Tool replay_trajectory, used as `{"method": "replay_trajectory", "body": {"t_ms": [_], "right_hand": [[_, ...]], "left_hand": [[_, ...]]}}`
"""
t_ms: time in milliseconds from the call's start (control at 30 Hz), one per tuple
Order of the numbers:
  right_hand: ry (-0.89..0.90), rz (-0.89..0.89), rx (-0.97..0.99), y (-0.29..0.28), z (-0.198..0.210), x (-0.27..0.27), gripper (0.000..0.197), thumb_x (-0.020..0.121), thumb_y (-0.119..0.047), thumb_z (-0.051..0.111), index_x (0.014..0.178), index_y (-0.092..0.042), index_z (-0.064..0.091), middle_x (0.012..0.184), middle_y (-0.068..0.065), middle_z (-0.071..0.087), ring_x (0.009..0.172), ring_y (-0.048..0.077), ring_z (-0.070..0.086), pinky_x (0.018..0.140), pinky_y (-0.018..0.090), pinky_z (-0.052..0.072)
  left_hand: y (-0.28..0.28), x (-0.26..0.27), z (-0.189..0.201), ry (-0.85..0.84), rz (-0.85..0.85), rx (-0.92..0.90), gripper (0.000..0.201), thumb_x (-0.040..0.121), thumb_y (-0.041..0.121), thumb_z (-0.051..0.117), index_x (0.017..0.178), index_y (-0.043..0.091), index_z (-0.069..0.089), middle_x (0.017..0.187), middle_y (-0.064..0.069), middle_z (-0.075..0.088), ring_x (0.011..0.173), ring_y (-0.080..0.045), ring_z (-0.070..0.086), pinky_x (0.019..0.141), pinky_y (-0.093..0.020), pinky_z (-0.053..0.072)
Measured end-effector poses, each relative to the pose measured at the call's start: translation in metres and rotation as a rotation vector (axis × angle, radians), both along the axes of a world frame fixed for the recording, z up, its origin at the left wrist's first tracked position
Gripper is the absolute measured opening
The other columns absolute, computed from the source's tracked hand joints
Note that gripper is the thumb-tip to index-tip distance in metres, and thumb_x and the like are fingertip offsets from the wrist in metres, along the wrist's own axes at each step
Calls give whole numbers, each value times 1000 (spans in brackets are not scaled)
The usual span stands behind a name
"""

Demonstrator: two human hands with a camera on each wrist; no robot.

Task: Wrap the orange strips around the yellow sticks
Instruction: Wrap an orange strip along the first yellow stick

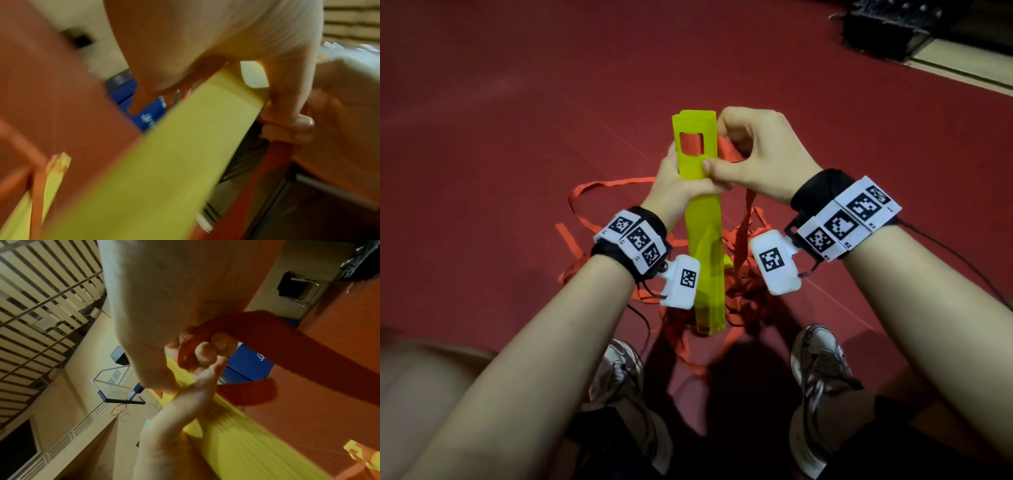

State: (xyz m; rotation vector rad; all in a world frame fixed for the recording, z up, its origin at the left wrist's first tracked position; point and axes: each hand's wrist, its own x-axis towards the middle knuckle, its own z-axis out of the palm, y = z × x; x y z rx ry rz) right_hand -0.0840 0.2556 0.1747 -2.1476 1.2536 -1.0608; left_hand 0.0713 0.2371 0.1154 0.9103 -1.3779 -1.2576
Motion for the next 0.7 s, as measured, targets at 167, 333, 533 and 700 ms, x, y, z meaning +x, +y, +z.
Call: {"method": "replay_trajectory", "body": {"t_ms": [167,333,533,700], "right_hand": [[142,38,-39,-4,9,-7,29,77,-31,73,87,-5,64,72,20,56,64,33,47,60,47,43],[226,-62,-34,-5,20,-16,32,71,-39,82,81,-11,71,71,3,72,65,15,63,67,34,49],[329,-73,9,-2,36,-25,17,76,-23,78,68,-13,67,56,-8,57,54,4,51,55,14,34],[375,-115,185,0,38,-27,17,75,-20,71,66,-15,58,60,-3,67,57,10,55,59,28,44]], "left_hand": [[4,5,15,-129,-59,-92,30,61,4,85,87,7,71,74,9,70,69,-7,65,68,-26,55],[15,-11,10,-86,6,-53,15,77,-8,72,75,7,70,64,-5,71,58,-21,68,62,-35,59],[14,-22,5,-109,143,-102,12,82,11,76,77,3,67,63,-15,62,59,-20,58,56,-34,51],[13,-21,4,-114,153,-122,18,88,7,76,77,12,63,61,8,62,55,-7,56,59,-22,46]]}}
